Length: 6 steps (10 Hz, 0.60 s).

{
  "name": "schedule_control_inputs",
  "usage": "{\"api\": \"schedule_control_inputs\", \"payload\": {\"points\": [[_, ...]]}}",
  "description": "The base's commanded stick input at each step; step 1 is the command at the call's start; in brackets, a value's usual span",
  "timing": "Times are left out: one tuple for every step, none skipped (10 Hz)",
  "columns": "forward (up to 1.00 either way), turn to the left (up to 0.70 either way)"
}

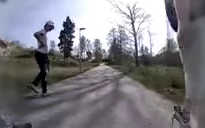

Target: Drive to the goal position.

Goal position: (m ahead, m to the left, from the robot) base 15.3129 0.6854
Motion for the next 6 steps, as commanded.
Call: {"api": "schedule_control_inputs", "payload": {"points": [[1.00,0.00],[1.00,0.00],[1.00,0.00],[1.00,0.00],[1.00,0.00],[1.00,0.00]]}}
